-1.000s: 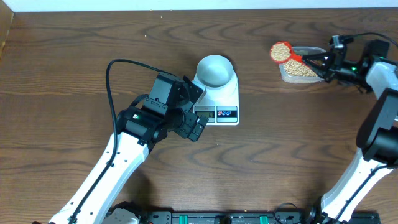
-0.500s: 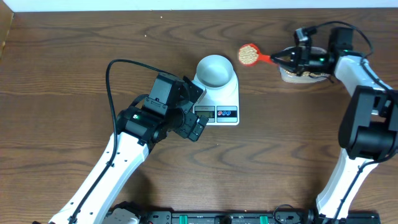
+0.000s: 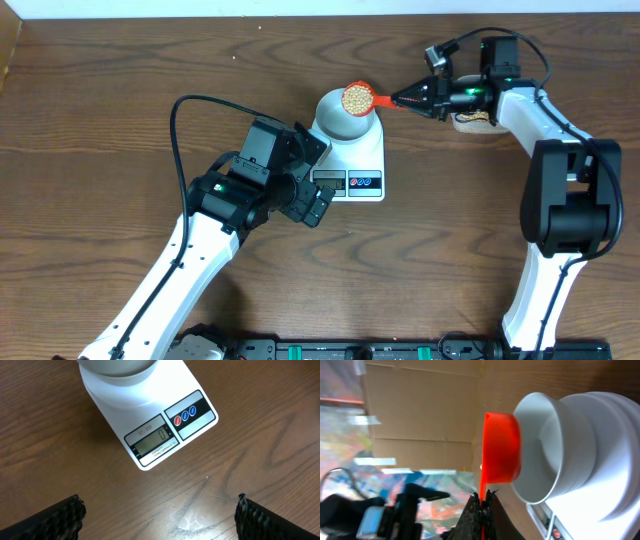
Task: Scoop item into bowl and weigh 50g on scale
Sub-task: 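Lift the filled scoop and carry it over the grey bowl, then tilt the scoop with the right gripper to pour soybeans into the bowl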
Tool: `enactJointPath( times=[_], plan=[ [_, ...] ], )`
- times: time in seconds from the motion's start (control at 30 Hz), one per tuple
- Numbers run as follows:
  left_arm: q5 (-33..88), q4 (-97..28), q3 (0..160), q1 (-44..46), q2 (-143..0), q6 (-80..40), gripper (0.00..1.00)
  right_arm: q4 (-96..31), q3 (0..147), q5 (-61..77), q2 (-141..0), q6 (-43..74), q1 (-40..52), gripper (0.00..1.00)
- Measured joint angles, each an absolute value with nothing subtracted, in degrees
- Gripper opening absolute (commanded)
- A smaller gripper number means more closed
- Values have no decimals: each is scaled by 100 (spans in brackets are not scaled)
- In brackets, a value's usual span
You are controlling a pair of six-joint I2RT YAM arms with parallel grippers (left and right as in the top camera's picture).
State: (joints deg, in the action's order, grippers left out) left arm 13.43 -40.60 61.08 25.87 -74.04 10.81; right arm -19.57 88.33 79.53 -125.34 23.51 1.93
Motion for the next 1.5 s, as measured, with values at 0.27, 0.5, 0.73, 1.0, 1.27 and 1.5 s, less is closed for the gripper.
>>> enactJointPath(
  times=[0.27,0.5,0.73,1.0,1.27,1.5],
  plan=[
    [1343,-4060,6108,2587,-7404,1081,98,-1892,8833,7456,-12534,2300,425,2],
    [1343,-4060,6108,2587,-7404,1081,98,-1942,8833,7113,-12534,2152,604,2],
    [1343,-4058,6108,2587,-7404,1081,98,-2561,8833,6427,-12298,1688,705,2],
    [1343,-4060,6108,2587,-7404,1081,98,-2665,8833,6016,-11723,1339,705,2],
    [1343,-4060,6108,2587,-7404,1081,98,-2980,8833,5511,-11692,996,864,2],
    [1343,-4058,6108,2587,-7404,1081,98,-3164,8833,4886,-11657,792,1103,1]
  ],
)
